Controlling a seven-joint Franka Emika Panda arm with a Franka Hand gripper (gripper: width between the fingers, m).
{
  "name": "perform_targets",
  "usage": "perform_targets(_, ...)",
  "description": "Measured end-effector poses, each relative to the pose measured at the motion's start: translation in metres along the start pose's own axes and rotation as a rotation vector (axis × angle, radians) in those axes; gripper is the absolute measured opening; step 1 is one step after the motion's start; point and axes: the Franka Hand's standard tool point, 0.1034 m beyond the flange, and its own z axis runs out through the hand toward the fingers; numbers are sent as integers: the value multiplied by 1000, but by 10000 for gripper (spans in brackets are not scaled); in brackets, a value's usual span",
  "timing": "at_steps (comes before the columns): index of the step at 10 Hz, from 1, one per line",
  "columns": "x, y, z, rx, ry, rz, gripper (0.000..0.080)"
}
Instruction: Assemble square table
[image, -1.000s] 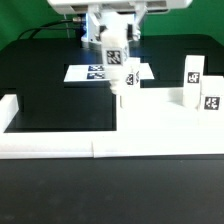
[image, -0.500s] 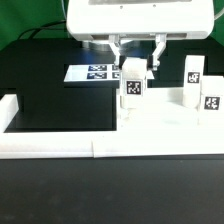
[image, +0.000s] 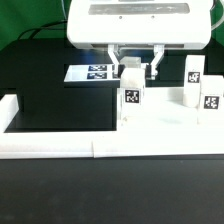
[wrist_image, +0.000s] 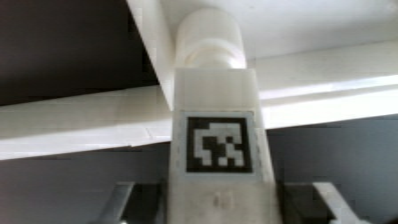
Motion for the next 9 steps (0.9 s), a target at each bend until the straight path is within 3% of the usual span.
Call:
perform_targets(6,1,-2,2,-8,62,-21,292)
perform_targets(7,1,-2,2,-8,62,-21,462)
perform_targets(8,1,-2,2,-8,62,-21,581)
perform_targets(9,1,-2,2,-8,62,-22,639)
